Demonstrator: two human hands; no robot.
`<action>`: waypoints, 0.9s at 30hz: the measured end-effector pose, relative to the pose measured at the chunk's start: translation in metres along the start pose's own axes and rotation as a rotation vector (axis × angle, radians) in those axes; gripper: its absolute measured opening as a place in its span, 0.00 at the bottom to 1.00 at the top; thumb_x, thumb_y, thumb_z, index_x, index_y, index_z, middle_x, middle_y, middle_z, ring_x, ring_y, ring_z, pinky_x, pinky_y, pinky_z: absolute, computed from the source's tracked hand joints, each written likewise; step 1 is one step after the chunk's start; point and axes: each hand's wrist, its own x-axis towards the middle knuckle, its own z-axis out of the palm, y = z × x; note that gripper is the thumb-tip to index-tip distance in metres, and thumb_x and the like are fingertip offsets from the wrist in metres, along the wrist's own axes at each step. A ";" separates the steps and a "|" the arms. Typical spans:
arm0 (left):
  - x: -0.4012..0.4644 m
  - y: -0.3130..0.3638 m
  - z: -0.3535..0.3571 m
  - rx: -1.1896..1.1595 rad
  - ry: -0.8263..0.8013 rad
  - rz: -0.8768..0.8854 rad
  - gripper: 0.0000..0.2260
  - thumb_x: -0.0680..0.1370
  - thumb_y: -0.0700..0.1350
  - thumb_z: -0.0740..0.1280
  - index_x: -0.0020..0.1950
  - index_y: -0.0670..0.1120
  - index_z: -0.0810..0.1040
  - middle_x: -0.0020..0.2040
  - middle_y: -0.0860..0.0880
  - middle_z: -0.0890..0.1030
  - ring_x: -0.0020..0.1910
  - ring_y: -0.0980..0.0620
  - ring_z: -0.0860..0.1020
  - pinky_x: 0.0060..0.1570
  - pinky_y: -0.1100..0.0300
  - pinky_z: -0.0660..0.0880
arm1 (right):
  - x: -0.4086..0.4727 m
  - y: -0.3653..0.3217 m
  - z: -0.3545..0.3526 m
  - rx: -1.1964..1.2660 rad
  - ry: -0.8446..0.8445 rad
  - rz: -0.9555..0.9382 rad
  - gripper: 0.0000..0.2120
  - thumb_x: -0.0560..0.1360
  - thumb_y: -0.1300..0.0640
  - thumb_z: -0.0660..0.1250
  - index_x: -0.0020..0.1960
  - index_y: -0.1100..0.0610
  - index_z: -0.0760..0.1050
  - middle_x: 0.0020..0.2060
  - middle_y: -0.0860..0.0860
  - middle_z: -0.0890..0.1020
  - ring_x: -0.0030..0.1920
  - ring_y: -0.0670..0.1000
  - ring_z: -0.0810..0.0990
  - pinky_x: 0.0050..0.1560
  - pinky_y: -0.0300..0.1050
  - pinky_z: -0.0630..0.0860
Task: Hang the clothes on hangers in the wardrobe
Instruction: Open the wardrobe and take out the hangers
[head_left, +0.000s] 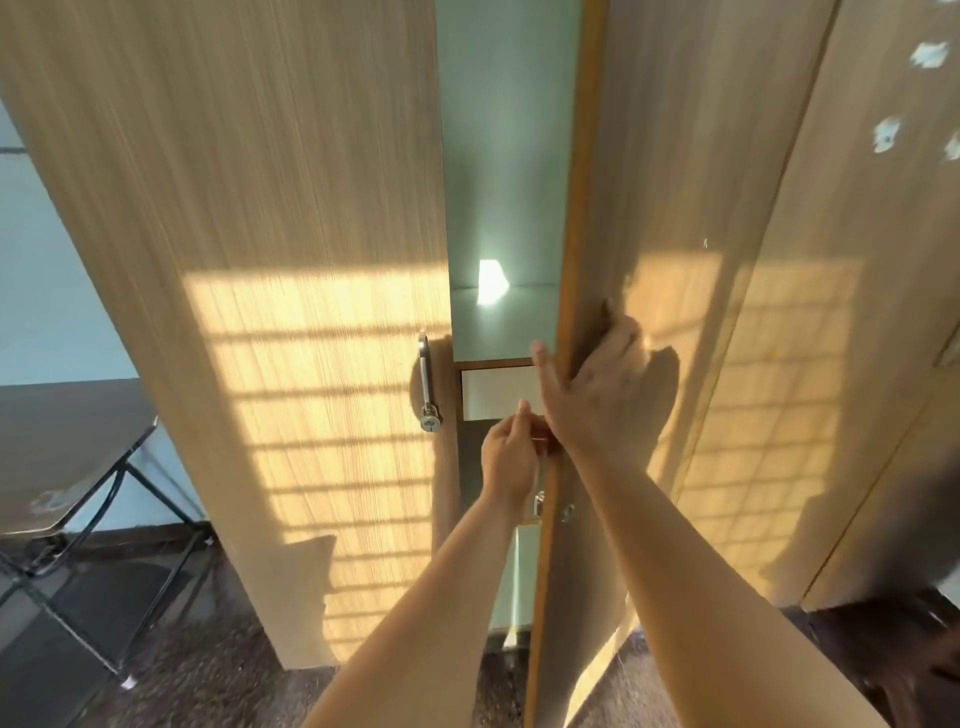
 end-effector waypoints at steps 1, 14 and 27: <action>-0.012 -0.005 0.007 0.023 -0.019 0.002 0.22 0.83 0.50 0.60 0.32 0.47 0.82 0.32 0.45 0.79 0.34 0.49 0.76 0.41 0.54 0.74 | 0.004 0.000 -0.013 -0.032 0.053 -0.005 0.32 0.74 0.37 0.63 0.69 0.57 0.64 0.58 0.55 0.75 0.57 0.54 0.74 0.66 0.38 0.63; -0.086 -0.042 0.133 0.523 -0.542 0.323 0.21 0.80 0.54 0.64 0.72 0.51 0.71 0.32 0.57 0.80 0.30 0.66 0.75 0.45 0.63 0.74 | 0.008 0.052 -0.170 -0.135 0.413 0.150 0.18 0.77 0.45 0.64 0.63 0.52 0.66 0.47 0.46 0.79 0.47 0.54 0.80 0.51 0.46 0.75; -0.101 -0.063 0.268 0.913 -1.008 0.379 0.21 0.80 0.43 0.60 0.73 0.45 0.68 0.72 0.44 0.69 0.70 0.40 0.67 0.68 0.50 0.66 | 0.036 0.157 -0.255 -0.889 0.347 0.140 0.41 0.70 0.77 0.55 0.77 0.63 0.38 0.75 0.70 0.44 0.76 0.67 0.44 0.74 0.50 0.43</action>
